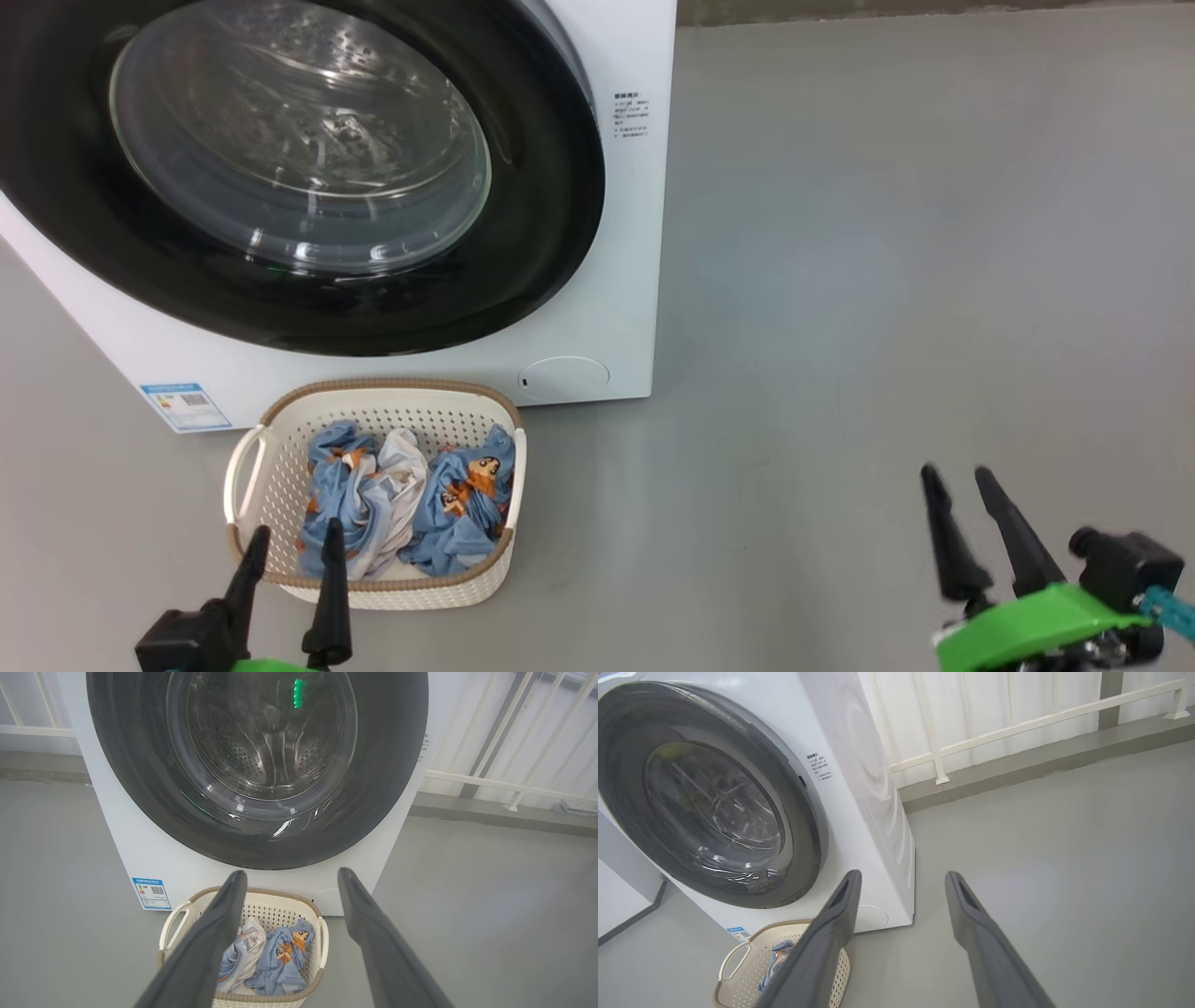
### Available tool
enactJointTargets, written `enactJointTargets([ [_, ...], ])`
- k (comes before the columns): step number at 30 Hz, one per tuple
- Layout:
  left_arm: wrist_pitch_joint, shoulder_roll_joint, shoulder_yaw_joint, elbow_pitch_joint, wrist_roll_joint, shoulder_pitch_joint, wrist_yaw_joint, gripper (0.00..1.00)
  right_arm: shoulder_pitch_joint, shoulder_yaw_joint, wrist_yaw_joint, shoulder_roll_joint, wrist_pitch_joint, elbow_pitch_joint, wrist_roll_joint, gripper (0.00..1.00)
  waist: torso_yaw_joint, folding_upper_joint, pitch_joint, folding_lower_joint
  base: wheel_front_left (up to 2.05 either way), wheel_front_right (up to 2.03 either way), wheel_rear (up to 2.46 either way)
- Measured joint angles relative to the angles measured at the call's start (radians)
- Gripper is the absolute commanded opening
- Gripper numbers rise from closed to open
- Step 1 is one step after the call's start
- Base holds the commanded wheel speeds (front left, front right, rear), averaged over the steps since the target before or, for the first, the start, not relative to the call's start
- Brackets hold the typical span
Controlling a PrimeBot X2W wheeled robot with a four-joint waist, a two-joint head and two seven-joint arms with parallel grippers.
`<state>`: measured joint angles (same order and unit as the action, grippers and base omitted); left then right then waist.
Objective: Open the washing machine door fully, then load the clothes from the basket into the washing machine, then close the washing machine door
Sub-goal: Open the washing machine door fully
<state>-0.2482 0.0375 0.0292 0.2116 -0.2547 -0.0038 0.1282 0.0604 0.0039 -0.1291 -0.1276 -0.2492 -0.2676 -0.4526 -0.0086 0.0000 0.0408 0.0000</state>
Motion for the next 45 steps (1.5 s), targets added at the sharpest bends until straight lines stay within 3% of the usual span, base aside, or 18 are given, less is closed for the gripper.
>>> enactJointTargets([
  [9,0.000,0.000,0.019,-0.002,-0.027,-0.001,0.000,1.00,0.138,-0.022,0.000,0.034,-0.001,0.068,-0.247,0.00,0.002,0.0000,0.026,0.0000,0.00,0.00,0.00],
  [17,0.000,0.000,0.046,-0.018,-0.054,-0.059,0.000,1.00,0.349,-0.027,0.000,0.023,-0.002,0.107,-0.550,0.00,0.021,0.0000,0.080,0.0000,0.00,0.00,0.00],
  [23,-0.002,0.000,0.071,-0.035,-0.078,-0.099,0.000,1.00,0.493,0.002,0.000,-0.053,-0.008,0.081,-0.759,0.00,0.055,0.0000,0.125,0.0000,0.00,0.00,0.00],
  [29,-0.007,0.000,0.105,-0.053,-0.097,-0.143,0.000,1.00,0.648,0.100,0.000,-0.144,-0.002,0.031,-0.916,0.00,0.092,0.0000,0.181,0.0000,0.00,0.00,0.00],
  [35,-0.007,-0.001,0.147,-0.072,-0.121,-0.187,0.000,1.00,0.792,0.189,0.000,-0.227,0.095,-0.030,-1.017,0.00,0.138,0.0000,0.239,0.0000,0.00,0.00,0.00],
  [45,-0.007,-0.002,0.194,-0.093,-0.151,-0.228,-0.001,1.00,0.934,0.272,0.000,-0.292,0.332,-0.117,-1.110,0.00,0.219,0.0000,0.330,0.0000,0.00,0.00,0.00],
])
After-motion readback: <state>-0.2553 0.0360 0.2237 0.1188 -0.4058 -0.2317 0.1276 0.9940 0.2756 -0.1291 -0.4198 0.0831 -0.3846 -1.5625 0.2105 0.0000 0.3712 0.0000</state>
